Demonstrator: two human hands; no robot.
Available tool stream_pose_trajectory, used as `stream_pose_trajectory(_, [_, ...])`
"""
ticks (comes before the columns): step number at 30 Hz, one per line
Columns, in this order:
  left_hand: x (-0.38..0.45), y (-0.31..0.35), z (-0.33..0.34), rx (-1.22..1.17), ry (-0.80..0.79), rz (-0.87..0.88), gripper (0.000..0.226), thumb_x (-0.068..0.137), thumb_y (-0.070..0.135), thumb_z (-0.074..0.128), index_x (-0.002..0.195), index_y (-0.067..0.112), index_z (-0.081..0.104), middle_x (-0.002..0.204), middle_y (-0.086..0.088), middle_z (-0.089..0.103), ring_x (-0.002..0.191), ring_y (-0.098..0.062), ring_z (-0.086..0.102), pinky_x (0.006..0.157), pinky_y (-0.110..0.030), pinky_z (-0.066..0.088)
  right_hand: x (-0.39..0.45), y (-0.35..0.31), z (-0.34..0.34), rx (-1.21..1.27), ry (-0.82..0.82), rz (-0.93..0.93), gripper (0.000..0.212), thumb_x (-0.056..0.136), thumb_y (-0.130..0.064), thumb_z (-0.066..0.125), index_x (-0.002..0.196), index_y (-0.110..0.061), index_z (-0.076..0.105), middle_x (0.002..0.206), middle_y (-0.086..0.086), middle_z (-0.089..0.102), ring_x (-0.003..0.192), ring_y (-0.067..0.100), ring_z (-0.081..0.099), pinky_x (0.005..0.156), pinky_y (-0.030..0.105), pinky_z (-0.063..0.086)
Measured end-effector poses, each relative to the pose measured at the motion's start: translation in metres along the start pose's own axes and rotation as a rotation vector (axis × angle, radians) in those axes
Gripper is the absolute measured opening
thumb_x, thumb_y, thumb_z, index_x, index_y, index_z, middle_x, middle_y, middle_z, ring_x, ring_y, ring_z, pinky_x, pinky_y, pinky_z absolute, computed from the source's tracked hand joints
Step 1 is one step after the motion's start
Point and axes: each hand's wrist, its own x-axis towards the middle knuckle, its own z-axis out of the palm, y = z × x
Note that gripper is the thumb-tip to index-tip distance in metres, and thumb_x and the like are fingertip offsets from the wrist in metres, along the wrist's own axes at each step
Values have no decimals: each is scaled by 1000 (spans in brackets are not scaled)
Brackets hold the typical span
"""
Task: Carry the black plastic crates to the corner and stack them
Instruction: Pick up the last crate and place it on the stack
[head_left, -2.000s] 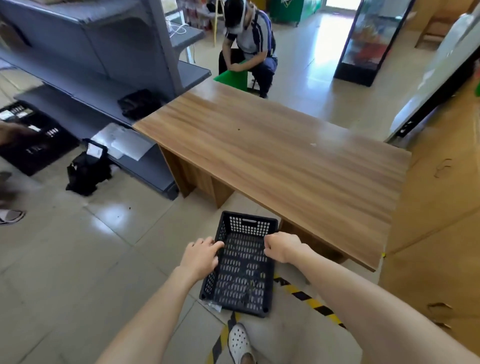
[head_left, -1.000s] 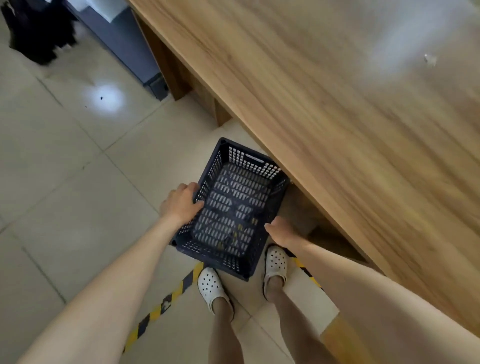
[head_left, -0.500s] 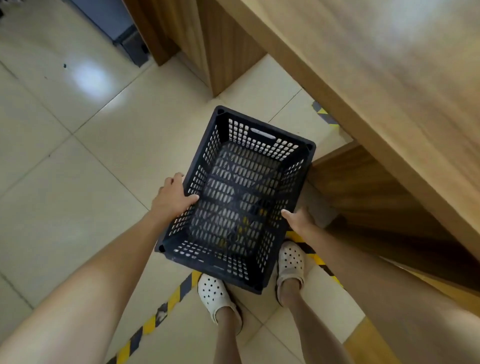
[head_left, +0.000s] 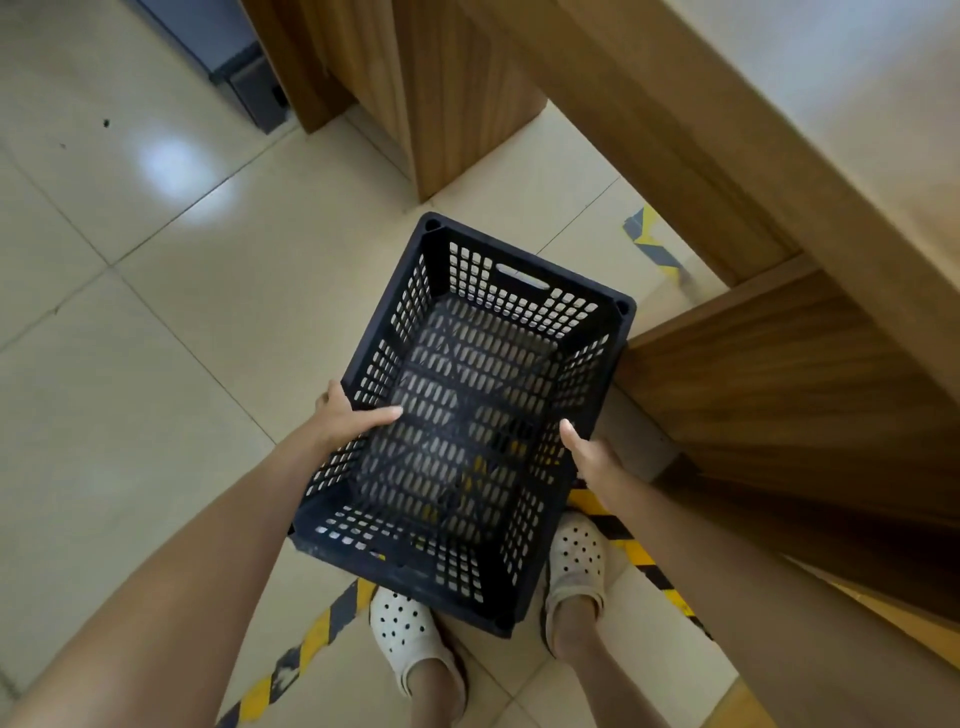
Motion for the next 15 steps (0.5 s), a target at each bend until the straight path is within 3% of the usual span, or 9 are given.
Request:
stream_pose_trajectory(2, [2, -10, -4, -42, 2, -29, 119, 70, 52, 80, 155, 12, 6, 161, -13, 14, 146, -32, 22, 117, -50, 25, 2, 4, -1, -13, -24, 17, 114, 65, -84, 46, 151, -13, 25, 153, 10, 35, 138, 34, 37, 115, 48, 29])
stream_pose_trajectory(4, [2, -20, -8, -115, -20, -80, 119, 56, 67, 81, 148, 13, 27, 151, -11, 37, 134, -30, 43, 110, -49, 37, 1, 9, -2, -31, -6, 41, 125, 55, -91, 49, 150, -13, 27, 152, 11, 37, 137, 33, 39, 114, 48, 32])
stream_pose_trajectory(7, [-6, -39, -7, -202, -71, -135, 75, 74, 57, 74, 123, 5, 48, 130, -7, 53, 118, -24, 52, 102, -43, 43, 21, 34, -3, -117, -2, 72, 154, 20, -103, 45, 145, -14, 36, 145, 10, 46, 133, 32, 45, 110, 48, 37])
stream_pose_trajectory(8, [-10, -47, -7, -221, -85, -151, 73, 74, 56, 74, 119, 3, 51, 129, -9, 56, 117, -24, 54, 101, -43, 45, 36, 46, -4, -132, -18, 77, 154, 19, -103, 46, 145, -15, 36, 147, 8, 45, 134, 31, 44, 111, 48, 36])
stream_pose_trajectory(12, [-33, -63, -17, -188, -51, -169, 87, 75, 58, 72, 129, -5, 45, 130, -25, 56, 117, -36, 58, 98, -48, 49, 45, 39, -3, -108, -1, 48, 136, 34, -99, 53, 143, -19, 40, 144, 5, 49, 130, 28, 48, 108, 47, 39])
stream_pose_trajectory(15, [-54, -54, -36, -59, 21, -203, 82, 86, 54, 64, 136, -4, 37, 133, -24, 53, 111, -36, 57, 85, -42, 48, -55, -40, 5, -233, 33, 51, 86, 79, -69, 58, 137, -7, 42, 134, 11, 54, 120, 31, 55, 99, 42, 47])
